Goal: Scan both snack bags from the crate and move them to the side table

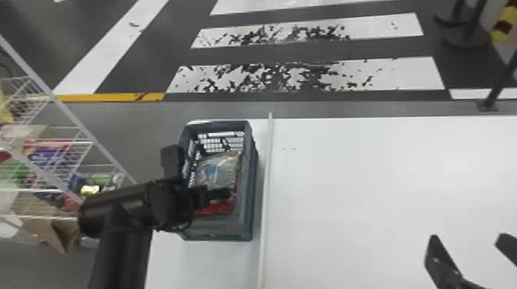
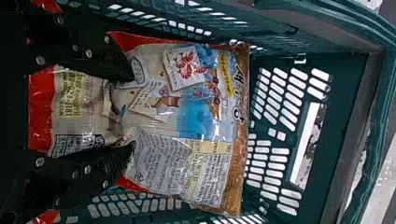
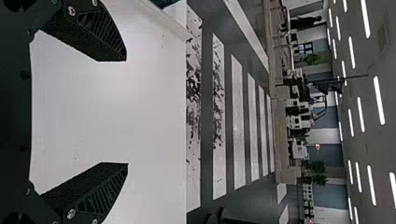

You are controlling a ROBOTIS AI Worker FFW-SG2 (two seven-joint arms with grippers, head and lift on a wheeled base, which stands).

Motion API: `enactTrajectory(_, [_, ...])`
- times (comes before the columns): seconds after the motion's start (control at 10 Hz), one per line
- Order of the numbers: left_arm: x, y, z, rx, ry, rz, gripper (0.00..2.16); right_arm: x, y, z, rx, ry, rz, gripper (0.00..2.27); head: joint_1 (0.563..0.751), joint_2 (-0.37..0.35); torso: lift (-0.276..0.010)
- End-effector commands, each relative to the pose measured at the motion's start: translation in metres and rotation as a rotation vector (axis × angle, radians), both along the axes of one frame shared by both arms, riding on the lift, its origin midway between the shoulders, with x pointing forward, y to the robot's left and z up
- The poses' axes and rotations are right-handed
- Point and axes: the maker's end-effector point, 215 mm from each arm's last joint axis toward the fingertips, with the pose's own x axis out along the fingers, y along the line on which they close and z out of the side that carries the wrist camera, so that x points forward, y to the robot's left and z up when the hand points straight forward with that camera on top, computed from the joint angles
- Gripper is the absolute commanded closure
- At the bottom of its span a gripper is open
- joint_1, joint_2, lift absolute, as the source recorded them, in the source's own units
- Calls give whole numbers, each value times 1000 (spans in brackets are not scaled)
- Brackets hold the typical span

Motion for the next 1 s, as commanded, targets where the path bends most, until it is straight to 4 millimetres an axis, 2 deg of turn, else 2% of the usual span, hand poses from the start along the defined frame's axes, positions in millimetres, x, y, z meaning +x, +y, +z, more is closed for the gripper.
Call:
enactTrajectory(0.0, [1, 5, -5, 3, -24, 10, 2142, -1, 2, -1, 3, 3, 2, 124, 695, 230, -29])
enactTrajectory(0.1, [3, 8, 0, 13, -44, 17, 2142, -1, 2, -1, 4, 2, 2, 124, 695, 235, -29])
enactTrajectory(0.5, [9, 7, 56, 99, -125, 2, 2142, -2, 5, 1, 11, 1, 6, 124, 695, 249, -29])
enactTrajectory(0.9, [6, -10, 82, 98, -159, -32, 2145, -3, 6, -1, 13, 8, 9, 124, 695, 233, -29])
